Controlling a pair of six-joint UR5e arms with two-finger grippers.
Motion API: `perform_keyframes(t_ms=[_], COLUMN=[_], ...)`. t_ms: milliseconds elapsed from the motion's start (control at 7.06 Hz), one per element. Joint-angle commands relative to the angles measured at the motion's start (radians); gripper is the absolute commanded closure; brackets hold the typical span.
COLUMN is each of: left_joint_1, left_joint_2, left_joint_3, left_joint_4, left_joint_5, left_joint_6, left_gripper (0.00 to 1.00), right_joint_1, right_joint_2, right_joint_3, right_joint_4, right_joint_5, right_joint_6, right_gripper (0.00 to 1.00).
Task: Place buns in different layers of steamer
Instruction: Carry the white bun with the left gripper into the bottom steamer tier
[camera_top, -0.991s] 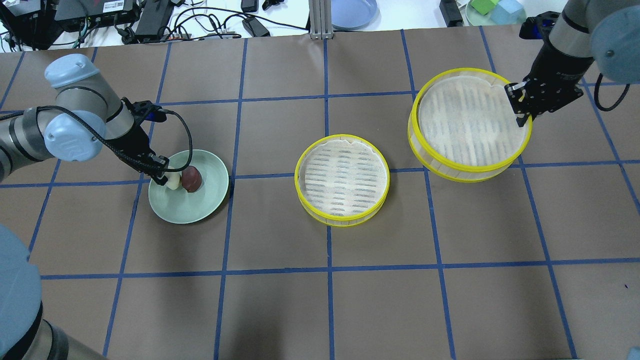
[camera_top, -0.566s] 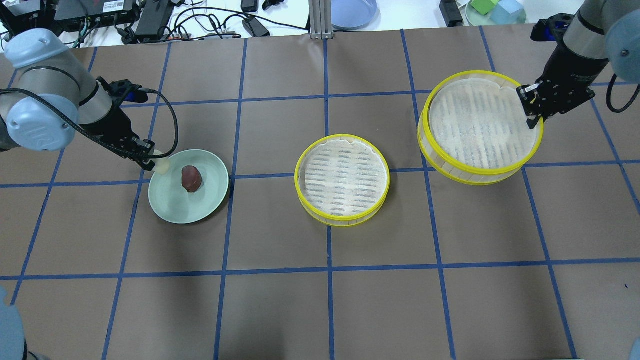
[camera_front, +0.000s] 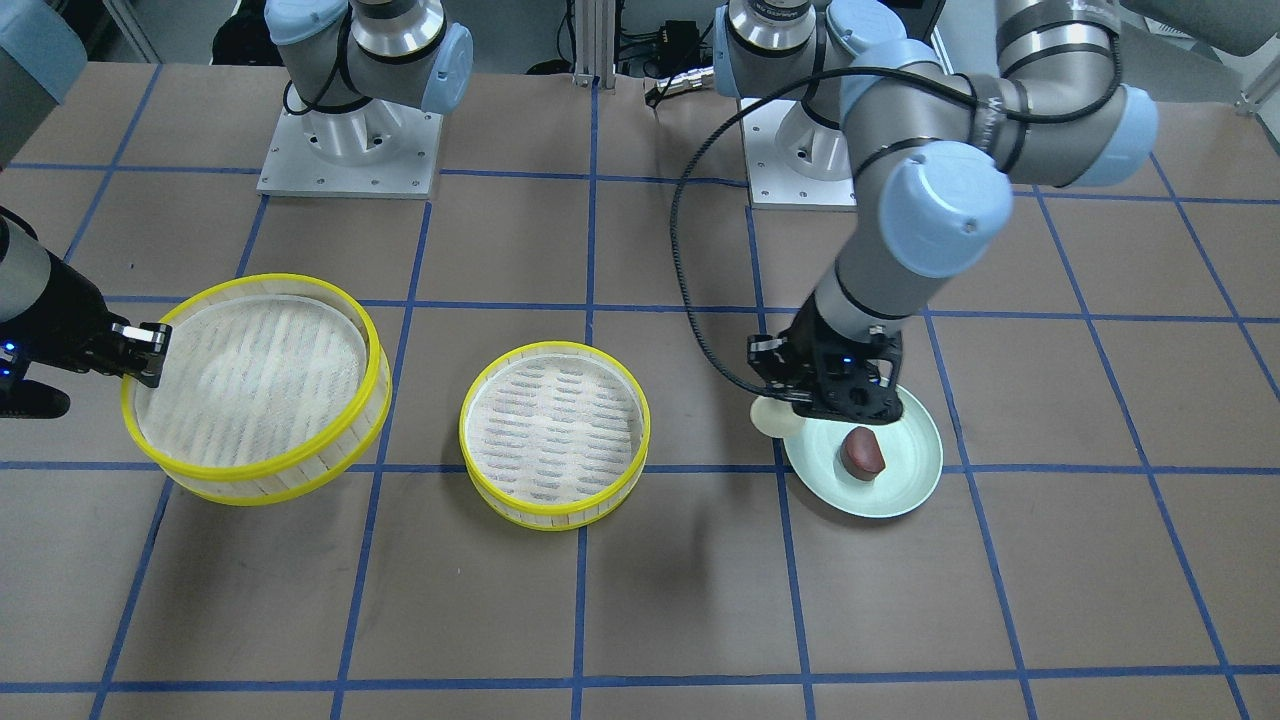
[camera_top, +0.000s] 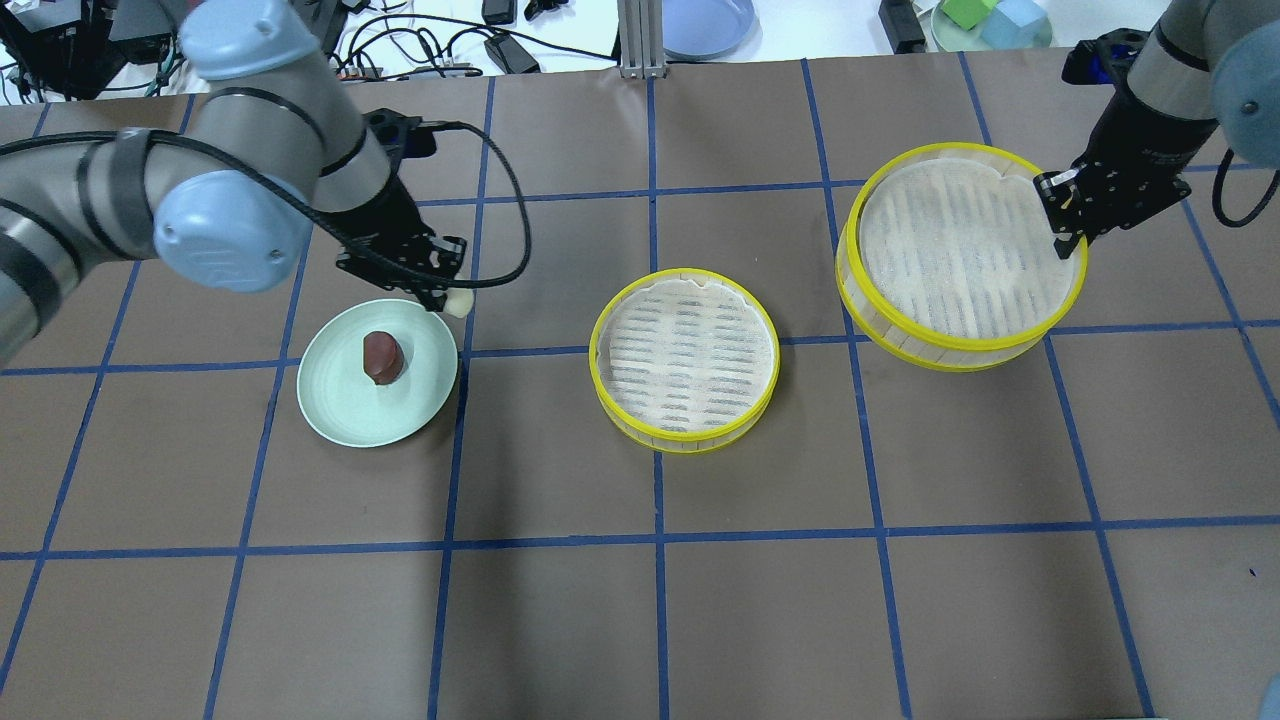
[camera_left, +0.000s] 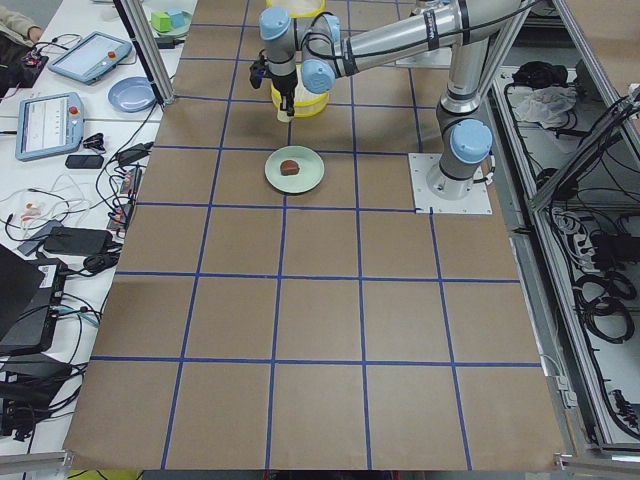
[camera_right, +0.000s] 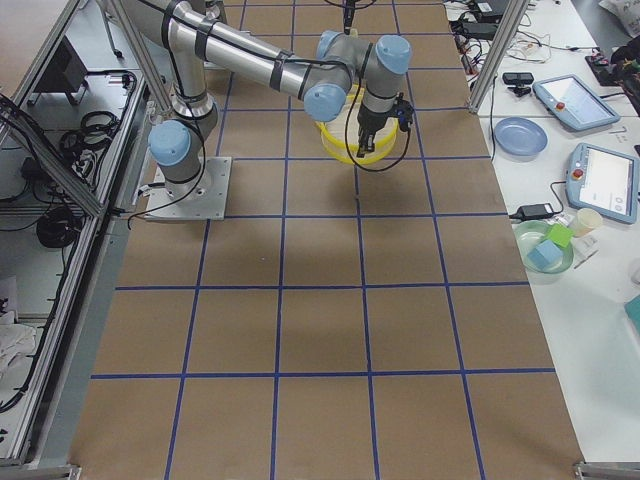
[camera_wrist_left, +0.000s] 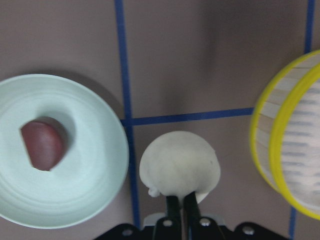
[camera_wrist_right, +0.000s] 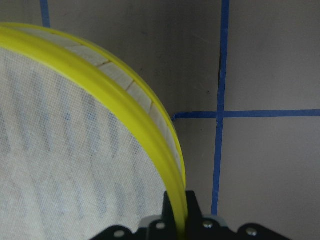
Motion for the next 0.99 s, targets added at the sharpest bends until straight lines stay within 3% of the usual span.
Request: perform_keyframes(t_ms=[0,283,566,708,850], left_joint_1=[-0.147,-0.223,-0.275,-0.28,-0.28], left_joint_2=[-0.045,-0.115,-0.169,-0.181,-0.182], left_joint_3=[0.011,0.026,0.037,0.037,0.037], left_joint_4=[0.07,0.203,0.213,0.213,0.213], left_joint_5=[-0.013,-0.074,-0.091,-0.091,-0.093], left_joint_6=[-0.262,-0.427,-0.519,-0.503,-0.499], left_gripper=[1.0,1.0,0.98,0.24,0.0], right_joint_1=[0.001,0.001,0.001,0.001,0.003], right_joint_2=[0.003,0.003,0.004,0.004,0.004], right_joint_3=[0.0,0.0,0.0,0.0,0.0], right_joint_4=[0.0,-0.002,-0.002,-0.002,-0.002], right_joint_5=[0.0,-0.002,0.0,0.0,0.0], right_joint_6=[0.0,-0.002,-0.002,-0.002,-0.002], right_gripper=[1.0,1.0,1.0,1.0,1.0])
